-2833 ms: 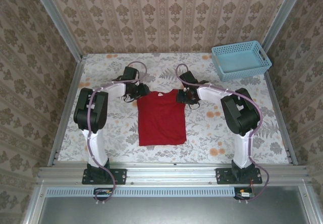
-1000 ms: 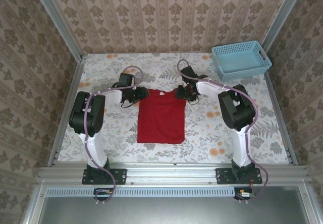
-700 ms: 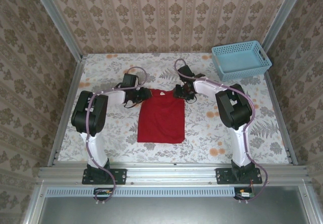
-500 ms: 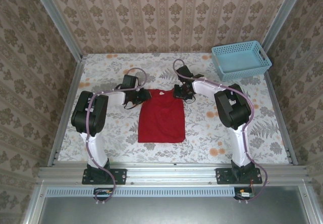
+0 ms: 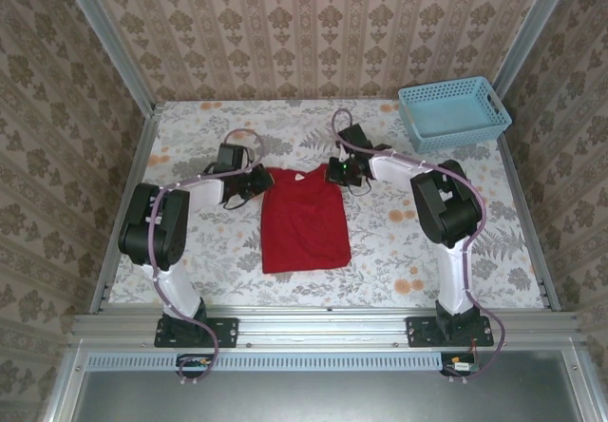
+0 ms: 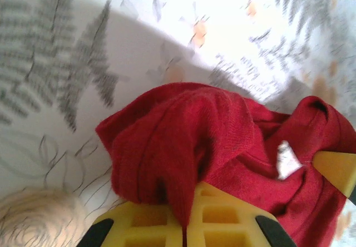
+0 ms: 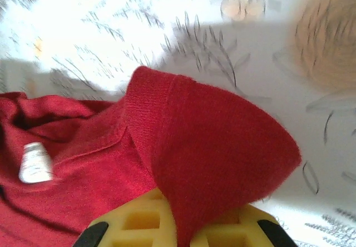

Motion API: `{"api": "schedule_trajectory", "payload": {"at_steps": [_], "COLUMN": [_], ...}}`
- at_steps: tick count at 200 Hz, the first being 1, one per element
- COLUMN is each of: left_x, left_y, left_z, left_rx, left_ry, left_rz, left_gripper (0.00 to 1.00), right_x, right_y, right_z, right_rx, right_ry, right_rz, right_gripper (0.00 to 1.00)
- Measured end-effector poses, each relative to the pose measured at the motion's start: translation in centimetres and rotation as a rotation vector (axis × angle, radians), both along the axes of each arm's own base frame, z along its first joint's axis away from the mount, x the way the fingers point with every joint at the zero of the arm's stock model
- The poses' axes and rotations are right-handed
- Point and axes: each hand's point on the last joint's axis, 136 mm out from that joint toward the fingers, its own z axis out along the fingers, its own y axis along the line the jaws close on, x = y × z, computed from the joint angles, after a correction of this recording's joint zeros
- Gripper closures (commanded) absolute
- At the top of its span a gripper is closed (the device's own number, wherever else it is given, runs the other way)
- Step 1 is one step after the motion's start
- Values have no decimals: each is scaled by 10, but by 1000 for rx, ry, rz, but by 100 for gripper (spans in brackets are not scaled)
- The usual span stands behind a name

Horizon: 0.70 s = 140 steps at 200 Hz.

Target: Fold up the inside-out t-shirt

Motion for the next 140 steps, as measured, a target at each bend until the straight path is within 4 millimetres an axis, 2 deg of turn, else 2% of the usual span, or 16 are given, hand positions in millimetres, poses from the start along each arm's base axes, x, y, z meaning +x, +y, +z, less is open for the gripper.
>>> {"api": "schedule_trajectory", "payload": {"at_steps": [10, 22, 32, 47, 60, 67, 78, 89, 96, 106, 123, 140], "left_x": [16, 41, 65, 92, 102, 102, 96, 86, 77, 63, 35, 0], "left_y": [-1, -2, -2, -2, -1, 0, 1, 1, 0, -1, -6, -13], "left_z": [21, 55, 97, 161, 207, 222, 235, 238, 232, 214, 165, 106], "left_rx": [-25, -51, -76, -112, -134, -139, -143, -145, -145, -146, -140, -129], "left_ry": [-33, -96, -180, -320, -428, -466, -501, -526, -527, -509, -437, -322], "left_rz": [4, 12, 19, 23, 17, 14, 3, -11, -24, -42, -71, -108], "left_gripper": [100, 100, 100, 100, 100, 100, 100, 100, 100, 100, 100, 100], "right_x": [17, 45, 71, 96, 107, 108, 103, 95, 88, 76, 50, 14], "right_y": [-2, -3, -5, -8, -12, -13, -14, -12, -13, -13, -14, -20], "right_z": [22, 60, 102, 164, 212, 231, 247, 250, 245, 231, 185, 124], "right_rx": [25, 67, 100, 135, 155, 162, 163, 160, 154, 146, 124, 91], "right_ry": [-36, -111, -200, -328, -432, -477, -511, -525, -519, -498, -423, -308], "right_rz": [-12, -28, -41, -50, -48, -42, -32, -17, -7, 6, 25, 36], "right_gripper": [100, 100, 100, 100, 100, 100, 100, 100, 100, 100, 100, 100]}}
